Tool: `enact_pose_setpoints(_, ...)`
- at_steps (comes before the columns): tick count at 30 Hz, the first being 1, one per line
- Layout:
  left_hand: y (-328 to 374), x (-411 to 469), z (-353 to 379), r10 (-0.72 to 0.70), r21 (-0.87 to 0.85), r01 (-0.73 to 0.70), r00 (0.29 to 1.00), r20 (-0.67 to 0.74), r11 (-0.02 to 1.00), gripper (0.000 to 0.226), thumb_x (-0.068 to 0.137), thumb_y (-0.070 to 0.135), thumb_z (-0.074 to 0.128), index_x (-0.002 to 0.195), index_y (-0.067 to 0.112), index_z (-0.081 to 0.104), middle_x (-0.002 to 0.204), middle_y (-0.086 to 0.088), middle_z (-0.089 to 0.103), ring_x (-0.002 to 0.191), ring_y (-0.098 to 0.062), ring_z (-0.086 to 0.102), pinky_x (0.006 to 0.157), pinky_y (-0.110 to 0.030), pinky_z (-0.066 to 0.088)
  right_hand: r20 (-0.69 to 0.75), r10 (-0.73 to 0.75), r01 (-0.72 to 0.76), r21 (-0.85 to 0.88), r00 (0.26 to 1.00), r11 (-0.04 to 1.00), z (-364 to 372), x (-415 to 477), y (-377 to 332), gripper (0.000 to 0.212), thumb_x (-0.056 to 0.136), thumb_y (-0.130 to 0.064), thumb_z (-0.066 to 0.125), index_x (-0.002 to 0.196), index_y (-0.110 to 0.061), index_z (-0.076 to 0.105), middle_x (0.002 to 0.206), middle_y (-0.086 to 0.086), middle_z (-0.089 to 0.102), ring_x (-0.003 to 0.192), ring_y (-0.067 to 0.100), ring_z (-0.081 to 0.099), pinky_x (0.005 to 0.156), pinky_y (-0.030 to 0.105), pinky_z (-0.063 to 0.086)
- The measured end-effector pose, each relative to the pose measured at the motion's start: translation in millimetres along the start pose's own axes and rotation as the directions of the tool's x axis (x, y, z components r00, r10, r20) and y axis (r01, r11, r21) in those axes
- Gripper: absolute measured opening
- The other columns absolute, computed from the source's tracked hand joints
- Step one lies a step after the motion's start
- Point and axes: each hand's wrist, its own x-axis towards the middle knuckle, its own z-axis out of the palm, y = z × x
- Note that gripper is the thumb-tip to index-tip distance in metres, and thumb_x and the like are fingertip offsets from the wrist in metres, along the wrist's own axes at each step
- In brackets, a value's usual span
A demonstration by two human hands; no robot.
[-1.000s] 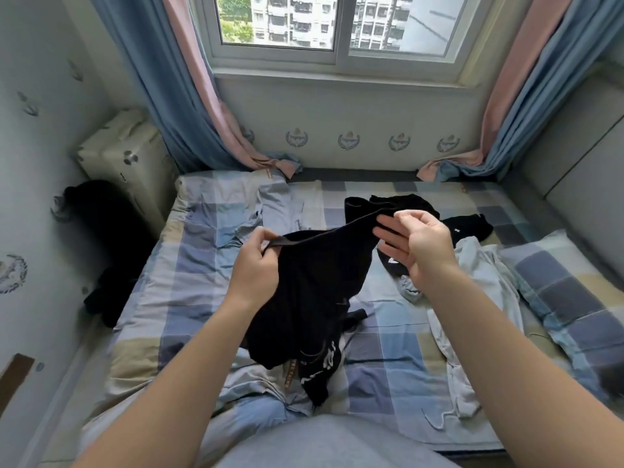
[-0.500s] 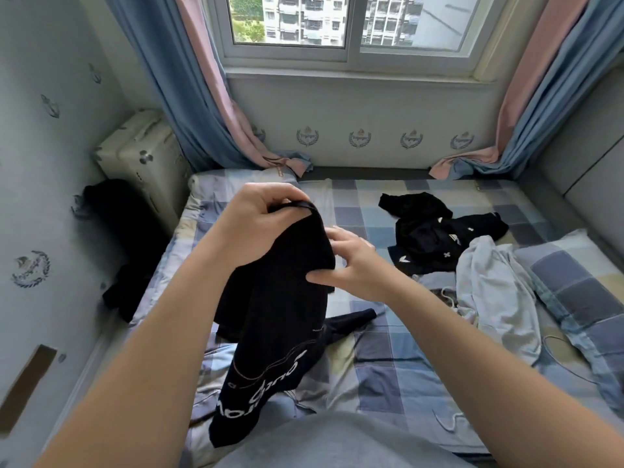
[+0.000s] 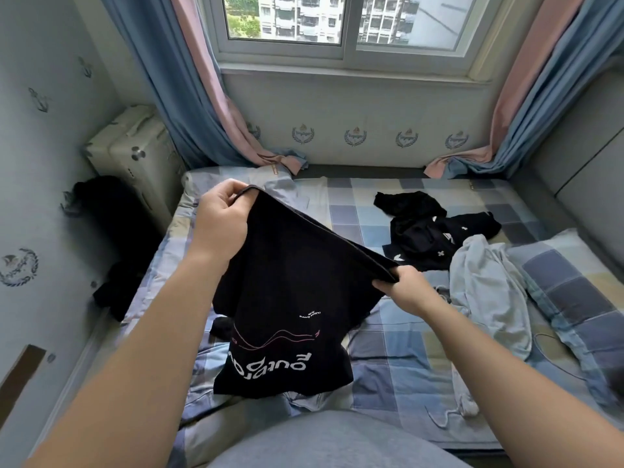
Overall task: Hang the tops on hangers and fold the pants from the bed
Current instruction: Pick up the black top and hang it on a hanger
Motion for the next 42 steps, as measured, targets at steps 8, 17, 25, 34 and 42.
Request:
enact_pose_setpoints(8, -30.2, -19.5, 33.5, -0.25, 0.083, 0.236, 0.926, 0.284, 0.968, 0.028, 0.1, 0.013, 0.059, 0.128, 0.02, 0.06, 0.122, 0.003, 0.062, 0.089, 0.006, 0.063, 0.065, -0.005, 0.047, 0.018, -0.142, 0.116, 0.484, 0.99, 0.867, -31.7, -23.4, -49.0, 0.021, 0.097, -0.005, 0.056, 0.092, -0.004, 0.076, 0.083, 0.014, 0.073, 0.073, 0.024, 0.071, 0.065, 0.032, 0.058)
enact_pose_setpoints(17, -44.8, -75.3, 68.9, -0.337, 0.333, 0.154, 0.716, 0.611, 0.93, 0.03, 0.084, 0.026, 0.08, 0.111, 0.019, 0.066, 0.105, 0.001, 0.072, 0.084, -0.003, 0.069, 0.077, -0.02, 0.053, 0.004, -0.224, 0.178, 0.595, 0.974, 0.784, -35.1, -58.9, -102.3, 0.016, 0.097, -0.013, 0.061, 0.082, -0.005, 0.064, 0.076, 0.015, 0.069, 0.062, 0.025, 0.071, 0.057, 0.03, 0.057)
enact_pose_setpoints(25, -60.4, -89.5, 79.8, -0.199, 0.371, 0.043, 0.898, 0.393, 0.928, 0.016, 0.096, 0.018, 0.064, 0.109, 0.011, 0.072, 0.103, -0.005, 0.074, 0.102, -0.026, 0.068, 0.086, -0.04, 0.054, -0.228, -0.321, 0.378, 0.74, 0.919, 0.556, -43.2, -68.5, -124.8, 0.008, 0.1, -0.015, 0.059, 0.107, -0.015, 0.064, 0.094, 0.006, 0.077, 0.094, 0.026, 0.075, 0.076, 0.036, 0.061)
enact_pose_setpoints(34, -21.5, -74.7, 63.1, -0.098, 0.023, 0.096, 0.971, 0.218, 0.995, 0.022, 0.093, 0.026, 0.064, 0.082, 0.008, 0.069, 0.075, -0.004, 0.07, 0.073, -0.023, 0.066, 0.076, -0.053, 0.054, -0.066, -0.363, 0.339, 0.54, 0.929, 0.77, -14.4, -65.5, -76.8, 0.025, 0.095, -0.012, 0.066, 0.118, -0.021, 0.062, 0.107, -0.002, 0.076, 0.101, 0.013, 0.071, 0.087, 0.033, 0.056)
enact_pose_setpoints(42, 1.4, -78.5, 61.7, -0.058, -0.025, 0.064, 0.979, 0.193, 0.998, 0.013, 0.096, 0.018, 0.066, 0.091, 0.008, 0.072, 0.085, -0.004, 0.076, 0.083, -0.016, 0.072, 0.08, -0.038, 0.059, 0.135, -0.294, 0.203, 0.461, 0.946, 0.864, 68.4, -57.7, -35.5, 0.016, 0.09, -0.035, 0.066, 0.104, -0.044, 0.068, 0.102, -0.018, 0.074, 0.101, 0.005, 0.069, 0.085, 0.024, 0.055)
